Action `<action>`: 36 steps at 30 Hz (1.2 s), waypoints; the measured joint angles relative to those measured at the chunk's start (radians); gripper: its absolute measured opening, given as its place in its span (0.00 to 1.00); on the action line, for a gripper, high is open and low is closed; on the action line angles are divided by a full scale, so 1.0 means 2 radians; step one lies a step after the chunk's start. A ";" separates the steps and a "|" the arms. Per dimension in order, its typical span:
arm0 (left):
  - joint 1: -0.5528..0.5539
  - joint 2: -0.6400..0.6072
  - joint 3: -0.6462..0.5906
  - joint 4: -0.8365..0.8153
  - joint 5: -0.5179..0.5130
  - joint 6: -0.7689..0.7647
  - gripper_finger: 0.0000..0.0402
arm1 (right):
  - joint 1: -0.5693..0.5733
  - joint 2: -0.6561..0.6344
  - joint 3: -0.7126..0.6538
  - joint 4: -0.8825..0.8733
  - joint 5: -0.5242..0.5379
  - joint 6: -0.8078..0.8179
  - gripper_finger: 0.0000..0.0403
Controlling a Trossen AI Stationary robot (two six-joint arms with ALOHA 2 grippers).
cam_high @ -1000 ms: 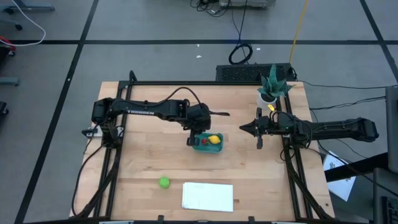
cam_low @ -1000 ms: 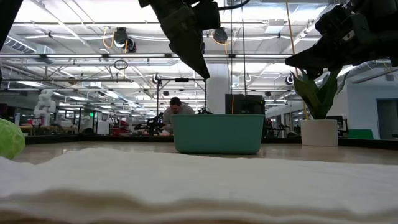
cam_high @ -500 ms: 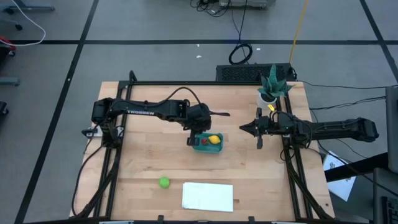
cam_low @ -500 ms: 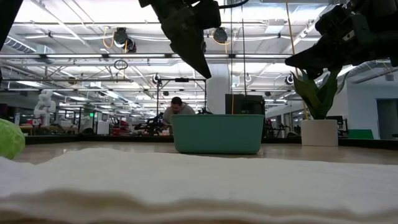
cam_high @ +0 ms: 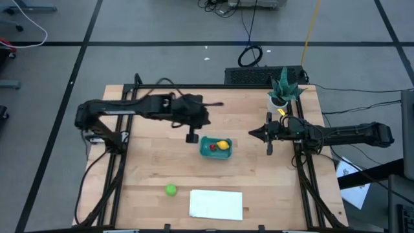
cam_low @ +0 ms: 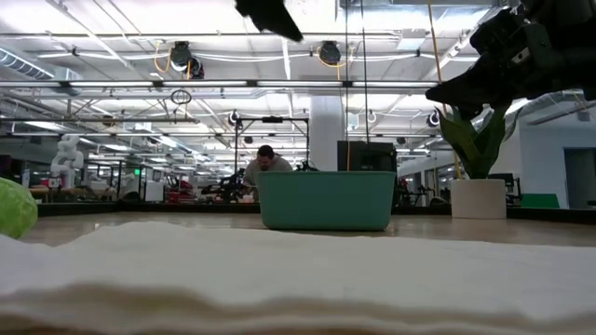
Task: Pick and placing Produce into tupperware
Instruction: Put the green cabbage into the blue bin
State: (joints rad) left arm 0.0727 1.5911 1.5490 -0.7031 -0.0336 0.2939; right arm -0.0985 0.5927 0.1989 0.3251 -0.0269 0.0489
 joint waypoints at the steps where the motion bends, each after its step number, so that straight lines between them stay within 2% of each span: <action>1: 0.000 -0.012 0.000 -0.002 -0.005 0.000 0.01 | 0.000 0.000 0.000 -0.002 0.000 0.000 0.00; 12: 0.000 -0.119 0.000 -0.039 -0.051 -0.004 0.01 | 0.000 0.010 0.000 0.003 0.000 0.000 0.00; 21: 0.000 -0.175 0.000 -0.062 -0.076 -0.018 0.00 | 0.000 0.018 0.000 0.018 0.000 0.005 0.00; 36: 0.000 -0.254 0.000 -0.103 -0.084 -0.052 0.00 | 0.001 0.022 0.000 0.023 0.000 0.005 0.00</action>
State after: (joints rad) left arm 0.0734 1.0837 1.5482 -0.9098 -0.2012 0.1901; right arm -0.0967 0.6365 0.1982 0.3702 -0.0273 0.0597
